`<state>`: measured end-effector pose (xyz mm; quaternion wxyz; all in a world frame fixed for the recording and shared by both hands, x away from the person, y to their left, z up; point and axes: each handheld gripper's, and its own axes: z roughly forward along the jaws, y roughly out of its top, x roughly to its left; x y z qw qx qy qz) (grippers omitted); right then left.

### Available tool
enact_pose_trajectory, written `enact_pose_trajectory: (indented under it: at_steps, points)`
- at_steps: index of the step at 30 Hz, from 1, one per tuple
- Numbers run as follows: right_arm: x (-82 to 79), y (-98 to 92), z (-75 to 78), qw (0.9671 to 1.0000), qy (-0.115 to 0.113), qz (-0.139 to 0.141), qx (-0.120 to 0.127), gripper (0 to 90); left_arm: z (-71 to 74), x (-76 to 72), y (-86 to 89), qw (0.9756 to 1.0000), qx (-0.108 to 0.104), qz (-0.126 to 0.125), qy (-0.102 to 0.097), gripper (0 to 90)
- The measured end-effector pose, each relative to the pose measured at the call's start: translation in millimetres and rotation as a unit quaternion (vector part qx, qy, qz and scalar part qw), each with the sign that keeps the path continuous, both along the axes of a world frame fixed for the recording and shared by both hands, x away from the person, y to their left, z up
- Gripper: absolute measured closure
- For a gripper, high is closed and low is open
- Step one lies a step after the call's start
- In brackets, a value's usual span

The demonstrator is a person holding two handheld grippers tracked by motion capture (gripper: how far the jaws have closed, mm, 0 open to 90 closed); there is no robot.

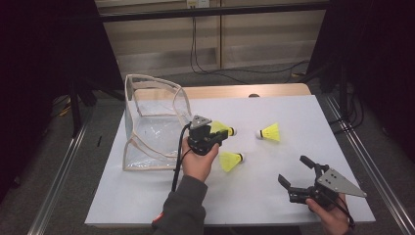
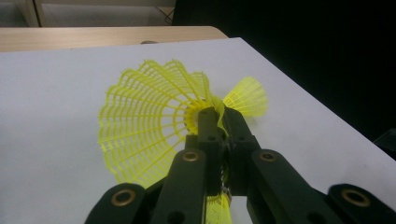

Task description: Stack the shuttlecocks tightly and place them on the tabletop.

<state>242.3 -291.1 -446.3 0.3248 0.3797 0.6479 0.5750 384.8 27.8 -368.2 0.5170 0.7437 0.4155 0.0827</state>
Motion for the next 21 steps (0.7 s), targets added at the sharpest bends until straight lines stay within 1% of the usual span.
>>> enact_pose_trajectory:
  at_steps: [1,4,5,8,11,13,17,21]
  points:
    - [-0.1,0.0,0.0,1.0000,0.001,0.000,0.000,2.6,0.3,1.1,-0.8,1.0000,0.004,0.000,0.000,87.5]
    - [-0.1,-0.1,0.0,1.0000,0.000,0.000,0.000,2.6,0.7,4.6,-3.5,1.0000,0.002,0.004,0.001,87.5]
    - [-0.1,-0.1,0.0,1.0000,0.000,0.000,0.000,2.6,0.8,6.1,-3.9,1.0000,0.004,0.005,0.002,87.5]
    - [-0.1,-0.2,0.0,1.0000,0.001,0.000,0.001,2.7,-0.4,10.9,-6.6,0.9999,-0.003,0.014,0.003,87.5]
    - [-0.2,-0.1,0.0,1.0000,0.001,0.001,0.001,2.7,-0.4,12.6,-7.0,0.9999,0.001,0.014,0.005,87.5]
    - [-0.2,-0.1,0.0,1.0000,0.001,0.002,0.001,2.7,-0.8,14.3,-8.5,0.9998,0.000,0.018,0.005,87.5]
    - [-0.2,-0.4,0.1,1.0000,0.000,0.001,0.001,2.7,-2.3,17.8,-10.2,0.9997,0.005,0.023,0.006,87.5]
    - [-0.1,-0.9,0.2,1.0000,0.001,0.002,0.000,2.7,-4.7,20.2,-11.8,0.9995,0.004,0.029,0.009,87.5]
